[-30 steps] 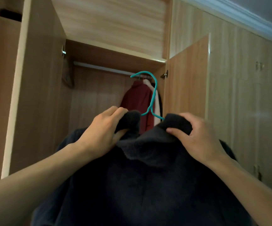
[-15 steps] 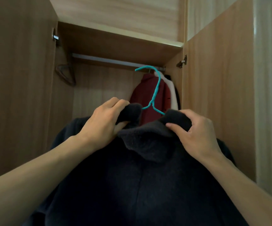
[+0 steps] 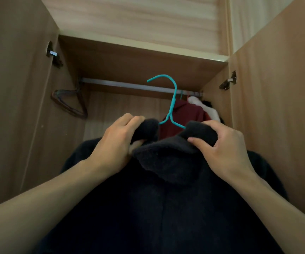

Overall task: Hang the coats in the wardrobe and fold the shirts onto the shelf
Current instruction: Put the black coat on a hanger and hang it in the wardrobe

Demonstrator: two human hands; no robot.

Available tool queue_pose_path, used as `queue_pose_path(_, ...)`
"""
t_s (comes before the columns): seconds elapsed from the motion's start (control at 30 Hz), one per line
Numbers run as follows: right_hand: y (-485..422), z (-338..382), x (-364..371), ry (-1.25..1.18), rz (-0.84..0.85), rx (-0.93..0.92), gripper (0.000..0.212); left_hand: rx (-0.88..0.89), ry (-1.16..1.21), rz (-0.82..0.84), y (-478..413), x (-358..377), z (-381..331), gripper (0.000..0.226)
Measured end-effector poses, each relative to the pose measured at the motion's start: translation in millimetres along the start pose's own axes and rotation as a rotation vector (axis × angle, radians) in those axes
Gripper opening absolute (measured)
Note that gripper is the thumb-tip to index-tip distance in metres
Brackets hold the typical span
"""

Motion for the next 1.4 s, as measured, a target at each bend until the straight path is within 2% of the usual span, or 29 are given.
queue_pose_path(0.17, -38, -24, 48, 0.058, -0.03, -0.012, 0.037, -0.029, 0.016, -0.077, -24, 49, 54, 0.042)
queue_pose_path(0.43, -111, -56, 145, 0.327, -0.104, -0.115, 0.033, -0.019, 0.015, -0.185, -68, 127, 159, 0.043)
queue_pose_path(0.53, -137, -72, 177, 0.399, -0.139, -0.141, 0.028, 0.034, -0.019, -0.217, -88, 149, 192, 0.041)
queue_pose_path(0.7, -190, -90, 200, 0.504, -0.217, -0.173, 0.03, 0.089, -0.045, -0.28, -133, 176, 232, 0.038)
queue_pose_path(1.0, -279, -134, 218, 0.589, -0.332, -0.164, 0.027, 0.044, -0.137, -0.389, -223, 207, 272, 0.04)
queue_pose_path(1.27, -341, -188, 249, 0.592, -0.196, -0.113, 0.033, -0.007, -0.062, -0.311, -280, 270, 314, 0.034)
queue_pose_path(1.4, -368, -200, 261, 0.612, -0.181, -0.104, 0.033, -0.043, -0.037, -0.303, -305, 294, 335, 0.035)
Point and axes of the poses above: each hand's wrist, its own y-axis away from the middle knuckle, its own x-axis out of the palm, z = x × y, the point moved 6 cm from there along -y, towards the middle knuckle, and after that the axes turned 11 degrees about z, right-handed, at the moved point
